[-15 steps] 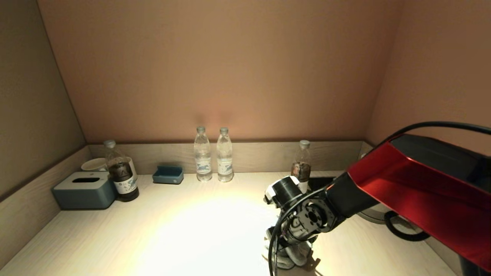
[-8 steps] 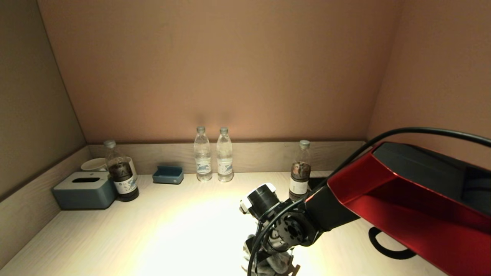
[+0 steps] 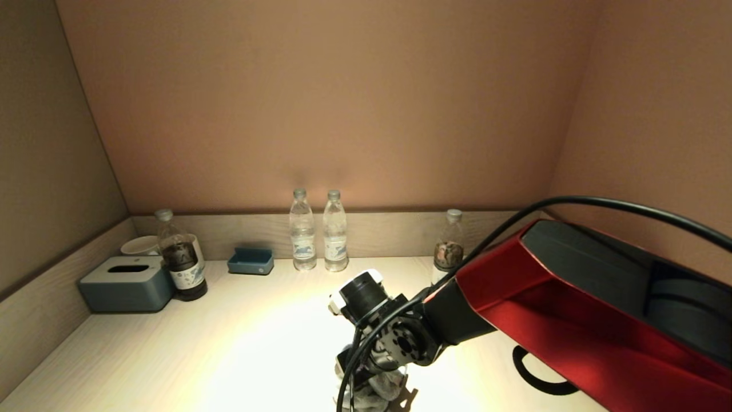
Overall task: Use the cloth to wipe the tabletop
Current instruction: Sweep the stains on the table
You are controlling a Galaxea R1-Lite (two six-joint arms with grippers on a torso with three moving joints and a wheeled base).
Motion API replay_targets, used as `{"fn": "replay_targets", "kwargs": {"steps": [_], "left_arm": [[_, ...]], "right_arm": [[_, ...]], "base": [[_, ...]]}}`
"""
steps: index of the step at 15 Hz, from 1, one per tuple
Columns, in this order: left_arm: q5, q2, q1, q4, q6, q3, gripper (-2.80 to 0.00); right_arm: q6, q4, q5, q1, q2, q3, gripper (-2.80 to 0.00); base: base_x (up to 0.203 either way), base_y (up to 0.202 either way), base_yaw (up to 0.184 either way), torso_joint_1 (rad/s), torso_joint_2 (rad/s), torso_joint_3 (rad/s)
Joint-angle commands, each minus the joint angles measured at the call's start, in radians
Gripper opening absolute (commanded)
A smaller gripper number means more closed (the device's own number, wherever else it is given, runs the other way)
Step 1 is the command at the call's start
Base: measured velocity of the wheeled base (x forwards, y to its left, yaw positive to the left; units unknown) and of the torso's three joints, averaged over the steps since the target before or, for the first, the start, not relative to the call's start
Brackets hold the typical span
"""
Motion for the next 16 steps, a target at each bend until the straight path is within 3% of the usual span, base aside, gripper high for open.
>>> {"fn": "replay_targets", "kwargs": {"steps": [1,8,16], "left_arm": [[0.0,0.0,0.0,0.0,0.0,0.0,-2.8],[0.0,0.0,0.0,0.0,0.001,0.0,-2.8],[0.0,0.0,0.0,0.0,0.002,0.0,-2.8]], "right_arm": [[0.002,0.002,-0.002,0.0,0.059,-0.046,-2.8],[0.004,0.003,-0.056,-0.042,0.075,-0.047,-2.8],[0.002,-0.007,-0.056,-0.212,-0.069,0.114,-2.8]], "base": [[0.0,0.0,0.0,0.0,0.0,0.0],[0.0,0.0,0.0,0.0,0.0,0.0],[0.0,0.0,0.0,0.0,0.0,0.0]]}}
